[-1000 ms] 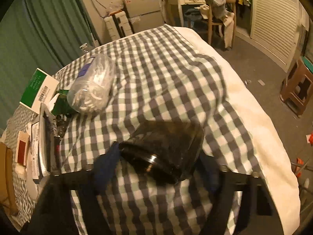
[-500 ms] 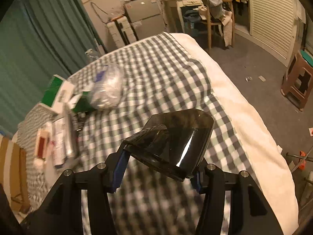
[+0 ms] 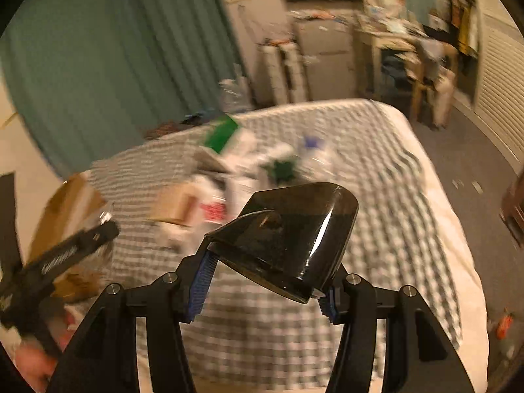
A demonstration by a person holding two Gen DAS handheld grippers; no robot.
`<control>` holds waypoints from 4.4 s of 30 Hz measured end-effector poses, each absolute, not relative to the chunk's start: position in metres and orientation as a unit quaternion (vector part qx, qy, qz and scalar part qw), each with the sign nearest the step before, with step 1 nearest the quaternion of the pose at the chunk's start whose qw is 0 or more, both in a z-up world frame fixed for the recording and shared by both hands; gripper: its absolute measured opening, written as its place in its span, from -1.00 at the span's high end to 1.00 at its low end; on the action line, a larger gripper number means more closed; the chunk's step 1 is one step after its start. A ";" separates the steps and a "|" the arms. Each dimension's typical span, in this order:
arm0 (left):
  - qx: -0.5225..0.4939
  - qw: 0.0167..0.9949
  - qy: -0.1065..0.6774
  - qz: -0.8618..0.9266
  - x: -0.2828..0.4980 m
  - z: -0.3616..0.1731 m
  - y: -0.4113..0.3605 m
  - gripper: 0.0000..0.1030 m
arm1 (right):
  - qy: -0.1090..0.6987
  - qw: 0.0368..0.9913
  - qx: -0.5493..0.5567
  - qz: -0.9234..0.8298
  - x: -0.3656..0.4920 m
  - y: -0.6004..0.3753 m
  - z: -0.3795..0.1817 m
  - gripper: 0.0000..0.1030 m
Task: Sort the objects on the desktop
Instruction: 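Carry the tray and pouch over the cardboard box and release both, then grasp the tan red-ended box with the left tool while the right grasps the white packet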
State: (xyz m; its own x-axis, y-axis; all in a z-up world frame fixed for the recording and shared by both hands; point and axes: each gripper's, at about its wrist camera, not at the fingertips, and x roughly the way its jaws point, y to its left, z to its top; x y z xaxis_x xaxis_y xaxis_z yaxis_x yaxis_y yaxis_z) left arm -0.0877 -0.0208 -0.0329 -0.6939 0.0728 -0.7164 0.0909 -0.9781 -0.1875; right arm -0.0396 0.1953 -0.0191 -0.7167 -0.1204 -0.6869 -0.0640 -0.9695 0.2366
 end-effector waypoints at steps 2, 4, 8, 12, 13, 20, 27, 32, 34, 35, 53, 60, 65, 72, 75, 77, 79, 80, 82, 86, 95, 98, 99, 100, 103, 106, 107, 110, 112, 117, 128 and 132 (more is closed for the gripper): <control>0.370 0.023 0.104 -0.923 -0.089 -0.016 -0.043 -0.91 | -0.096 0.047 0.367 -0.924 -0.047 0.164 0.003 -0.05; 0.352 0.047 0.100 -0.930 -0.092 -0.001 -0.067 -0.91 | -0.076 0.075 0.357 -0.928 -0.052 0.135 0.021 -0.05; 0.321 0.094 0.105 -0.936 -0.096 0.020 -0.123 -0.91 | -0.061 0.162 0.345 -0.923 -0.074 0.065 0.050 -0.05; 0.325 0.162 0.120 -0.924 -0.103 0.017 -0.194 -0.91 | -0.030 0.232 0.341 -0.911 -0.101 -0.011 0.061 -0.05; 0.329 0.178 0.125 -0.919 -0.104 0.013 -0.209 -0.91 | -0.028 0.252 0.346 -0.903 -0.111 -0.033 0.059 -0.05; 0.361 0.242 0.172 -0.884 -0.102 -0.028 -0.276 -0.91 | -0.003 0.315 0.401 -0.860 -0.154 -0.140 0.021 -0.05; 0.368 0.279 0.182 -0.868 -0.090 -0.036 -0.299 -0.91 | -0.003 0.326 0.426 -0.844 -0.178 -0.173 0.003 -0.05; 0.373 0.299 0.187 -0.858 -0.089 -0.034 -0.306 -1.00 | -0.026 0.336 0.432 -0.837 -0.187 -0.190 0.013 -0.08; 0.378 0.309 0.197 -0.850 -0.087 -0.032 -0.309 -1.00 | -0.042 0.342 0.433 -0.833 -0.191 -0.194 0.021 -0.58; 0.381 0.311 0.199 -0.847 -0.086 -0.031 -0.309 -1.00 | -0.052 0.336 0.429 -0.837 -0.193 -0.194 0.028 -0.84; 0.335 0.159 0.129 -0.920 -0.092 0.019 -0.157 -1.00 | -0.031 0.081 0.276 -0.957 -0.097 0.056 0.061 -0.93; 0.403 0.049 0.094 -0.909 -0.107 -0.058 -0.042 -1.00 | -0.079 -0.016 0.316 -0.945 -0.065 0.165 -0.012 -0.93; 0.370 -0.039 -0.017 -0.928 -0.117 -0.088 0.018 -1.00 | -0.125 -0.030 0.354 -0.926 -0.064 0.203 -0.074 -0.93; 0.382 -0.074 -0.008 -0.921 -0.142 -0.109 0.023 -1.00 | -0.126 0.006 0.376 -0.918 -0.104 0.202 -0.106 -0.93; 0.387 -0.092 0.000 -0.918 -0.158 -0.115 0.019 -1.00 | -0.125 0.016 0.385 -0.914 -0.123 0.198 -0.122 -0.93; 0.388 -0.099 -0.001 -0.916 -0.168 -0.122 0.018 -1.00 | -0.137 0.019 0.389 -0.911 -0.135 0.200 -0.129 -0.93; 0.384 -0.100 0.014 -0.918 -0.179 -0.129 0.010 -1.00 | -0.165 0.023 0.390 -0.905 -0.144 0.205 -0.134 -0.93; 0.387 -0.107 0.026 -0.915 -0.183 -0.132 0.007 -1.00 | -0.176 0.027 0.390 -0.904 -0.147 0.207 -0.136 -0.93; 0.401 -0.134 0.057 -0.905 -0.196 -0.142 0.000 -1.00 | -0.185 0.030 0.396 -0.899 -0.153 0.209 -0.141 -0.93; 0.410 -0.119 0.068 -0.902 -0.204 -0.150 -0.005 -1.00 | -0.189 0.036 0.413 -0.890 -0.167 0.208 -0.156 -0.93; 0.431 -0.053 0.071 -0.898 -0.183 -0.136 0.006 -1.00 | -0.132 0.029 0.441 -0.887 -0.175 0.191 -0.163 0.56; 0.423 -0.044 0.076 -0.902 -0.178 -0.128 0.016 -1.00 | -0.124 0.009 0.434 -0.892 -0.165 0.194 -0.157 0.64; 0.421 -0.035 0.072 -0.904 -0.177 -0.127 0.022 -1.00 | -0.124 0.003 0.429 -0.895 -0.162 0.197 -0.154 0.64; 0.417 -0.029 0.065 -0.906 -0.176 -0.126 0.028 -1.00 | -0.130 0.000 0.424 -0.896 -0.159 0.201 -0.150 0.64; 0.398 0.013 -0.004 -0.917 -0.178 -0.130 0.050 -1.00 | -0.156 0.000 0.421 -0.893 -0.153 0.217 -0.142 0.63; 0.408 0.012 -0.087 -0.909 -0.194 -0.146 0.071 -1.00 | -0.181 -0.010 0.425 -0.887 -0.147 0.234 -0.144 0.60; 0.420 0.015 -0.115 -0.900 -0.201 -0.155 0.076 -1.00 | -0.193 -0.014 0.425 -0.884 -0.144 0.243 -0.145 0.60; 0.438 0.021 -0.140 -0.888 -0.215 -0.169 0.071 -1.00 | -0.221 -0.021 0.426 -0.877 -0.143 0.252 -0.151 0.59; 0.434 0.023 -0.121 -0.892 -0.219 -0.161 0.054 -0.98 | -0.235 -0.019 0.424 -0.875 -0.147 0.258 -0.151 0.58; 0.427 0.001 -0.071 -0.901 -0.223 -0.133 0.012 -0.32 | -0.227 -0.011 0.423 -0.877 -0.151 0.252 -0.152 0.58; 0.396 0.038 -0.013 -0.917 -0.211 -0.130 -0.053 0.13 | -0.208 -0.007 0.431 -0.878 -0.150 0.241 -0.153 0.61; 0.384 0.039 0.015 -0.922 -0.194 -0.115 -0.063 0.26 | -0.205 -0.002 0.431 -0.879 -0.144 0.238 -0.148 0.62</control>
